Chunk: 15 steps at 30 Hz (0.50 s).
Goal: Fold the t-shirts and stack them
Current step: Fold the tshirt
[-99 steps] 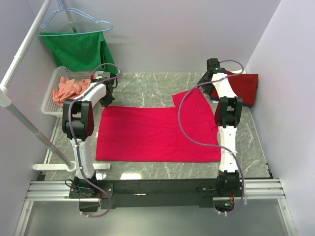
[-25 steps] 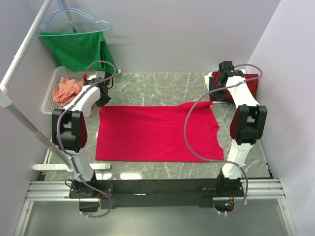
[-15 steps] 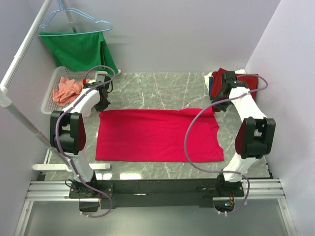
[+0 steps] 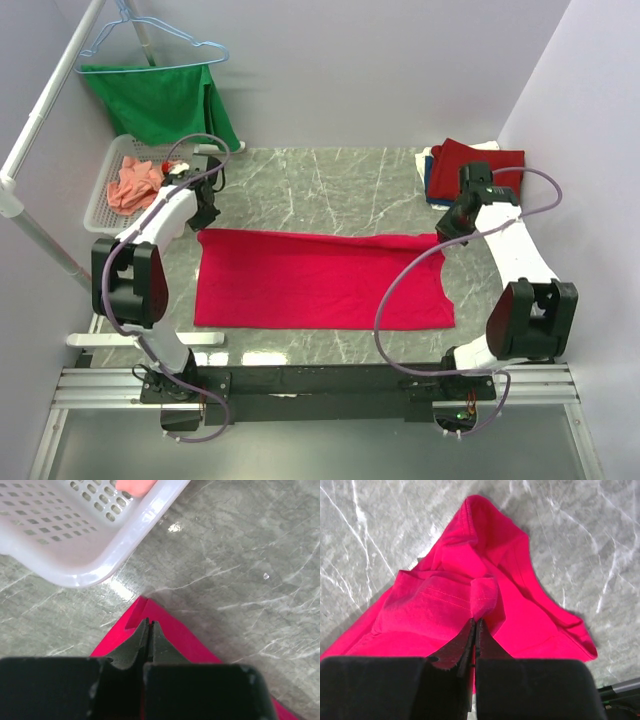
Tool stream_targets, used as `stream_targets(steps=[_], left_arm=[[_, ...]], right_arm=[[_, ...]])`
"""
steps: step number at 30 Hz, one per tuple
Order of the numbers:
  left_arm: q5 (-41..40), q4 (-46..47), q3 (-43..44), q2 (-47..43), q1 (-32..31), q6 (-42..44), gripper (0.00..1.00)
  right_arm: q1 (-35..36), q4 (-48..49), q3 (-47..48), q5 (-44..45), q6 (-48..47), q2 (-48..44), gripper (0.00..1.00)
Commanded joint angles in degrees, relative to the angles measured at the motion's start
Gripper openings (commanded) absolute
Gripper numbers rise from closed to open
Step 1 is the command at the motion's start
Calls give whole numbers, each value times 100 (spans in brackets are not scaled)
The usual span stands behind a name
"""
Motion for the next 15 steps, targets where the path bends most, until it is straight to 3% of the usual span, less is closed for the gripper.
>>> stream_targets(steps=[1,15], left_arm=[[-129,-32,-181,-322,10,-36,1],[82,-23,-893,-261,10,-159,1]], right_arm=[[-53,-94,-265,187,60,-511,0],[-123,-367,-1312,275,69,-1381,0]])
